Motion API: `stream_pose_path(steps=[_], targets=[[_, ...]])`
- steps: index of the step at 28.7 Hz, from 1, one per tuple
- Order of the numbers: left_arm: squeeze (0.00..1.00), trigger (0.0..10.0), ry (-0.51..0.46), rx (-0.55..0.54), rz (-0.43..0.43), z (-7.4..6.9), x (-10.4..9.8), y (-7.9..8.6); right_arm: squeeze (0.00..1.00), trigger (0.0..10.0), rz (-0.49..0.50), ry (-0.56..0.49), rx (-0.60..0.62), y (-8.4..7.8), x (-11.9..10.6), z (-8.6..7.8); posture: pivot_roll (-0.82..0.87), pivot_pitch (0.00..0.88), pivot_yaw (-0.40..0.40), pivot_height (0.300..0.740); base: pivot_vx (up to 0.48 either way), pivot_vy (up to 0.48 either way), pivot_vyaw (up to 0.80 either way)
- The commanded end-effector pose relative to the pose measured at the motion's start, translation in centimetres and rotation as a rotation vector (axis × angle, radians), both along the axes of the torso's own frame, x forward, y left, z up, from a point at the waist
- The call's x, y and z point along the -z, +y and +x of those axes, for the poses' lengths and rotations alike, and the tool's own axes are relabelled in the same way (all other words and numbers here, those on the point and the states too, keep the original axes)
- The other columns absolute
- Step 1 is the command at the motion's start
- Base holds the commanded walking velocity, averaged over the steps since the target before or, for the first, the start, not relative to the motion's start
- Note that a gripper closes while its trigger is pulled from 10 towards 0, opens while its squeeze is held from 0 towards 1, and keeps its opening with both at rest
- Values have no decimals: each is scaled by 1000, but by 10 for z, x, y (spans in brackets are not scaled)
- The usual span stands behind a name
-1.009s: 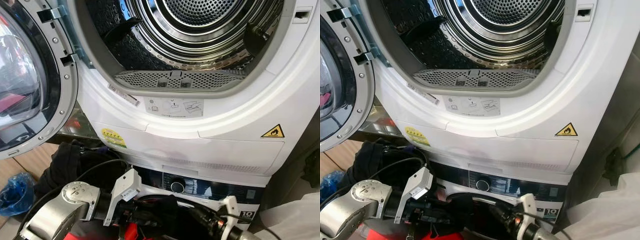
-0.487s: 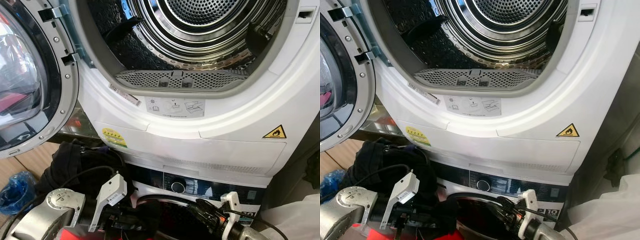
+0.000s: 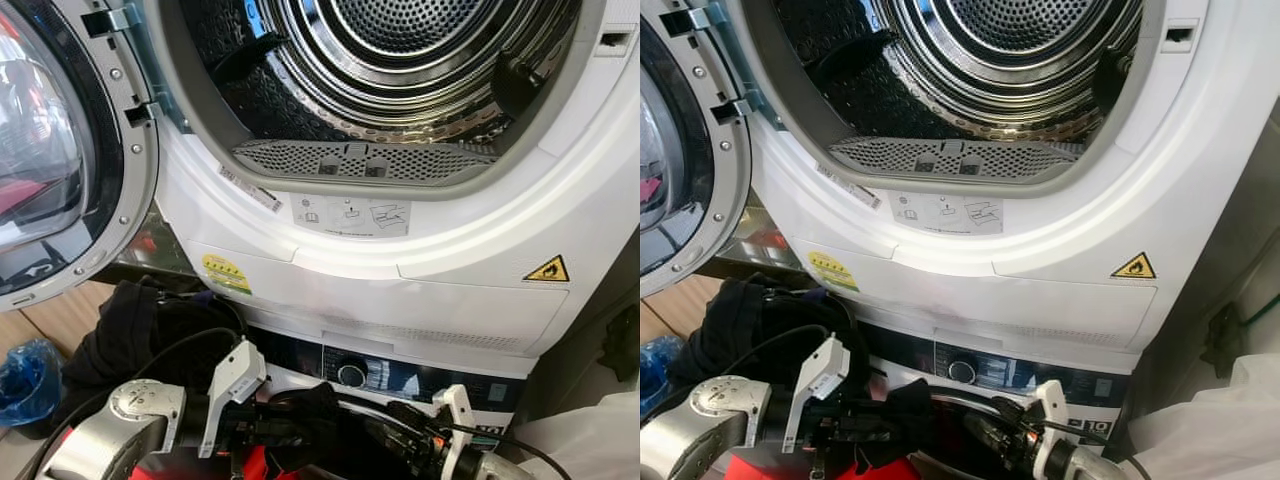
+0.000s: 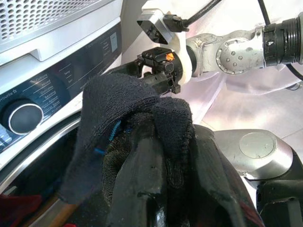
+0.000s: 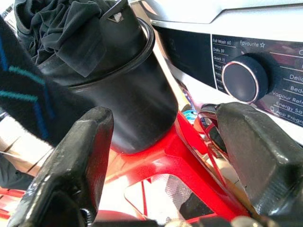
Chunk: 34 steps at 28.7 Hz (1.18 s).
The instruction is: Clothes washing
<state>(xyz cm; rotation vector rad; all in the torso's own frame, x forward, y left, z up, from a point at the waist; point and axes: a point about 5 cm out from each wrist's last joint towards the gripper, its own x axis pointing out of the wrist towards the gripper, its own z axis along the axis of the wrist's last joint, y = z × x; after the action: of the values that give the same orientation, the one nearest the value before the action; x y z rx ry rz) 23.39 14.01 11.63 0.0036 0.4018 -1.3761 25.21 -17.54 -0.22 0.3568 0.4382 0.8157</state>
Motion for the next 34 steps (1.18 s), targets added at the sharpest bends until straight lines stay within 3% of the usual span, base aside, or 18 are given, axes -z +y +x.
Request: stream_pose_path(steps=[1,5,8,17,27,34], targets=[[0,10000,-22,9,24,4,-4,5,0,10000,5,-43,-6,1,-7,5,-72,0,145,740,0,0,0],[0,10000,-24,9,21,8,-9,9,0,10000,22,-43,-67,-3,-7,-3,-51,0,146,740,0,0,0],[0,10000,-30,24,12,9,-12,5,0,10000,41,-52,-178,-2,-10,-9,-54,0,145,740,0,0,0],[0,10000,-10,44,7,7,-10,4,0,10000,88,-89,-197,-9,-22,-6,-56,0,155,740,0,0,0],[0,10000,7,40,-19,11,-5,-4,0,10000,239,-159,-250,11,-38,-9,-60,0,157,740,0,0,0],[0,10000,0,58,-46,13,-8,-11,0,10000,214,-124,-322,16,-35,-21,-64,0,157,740,0,0,0]])
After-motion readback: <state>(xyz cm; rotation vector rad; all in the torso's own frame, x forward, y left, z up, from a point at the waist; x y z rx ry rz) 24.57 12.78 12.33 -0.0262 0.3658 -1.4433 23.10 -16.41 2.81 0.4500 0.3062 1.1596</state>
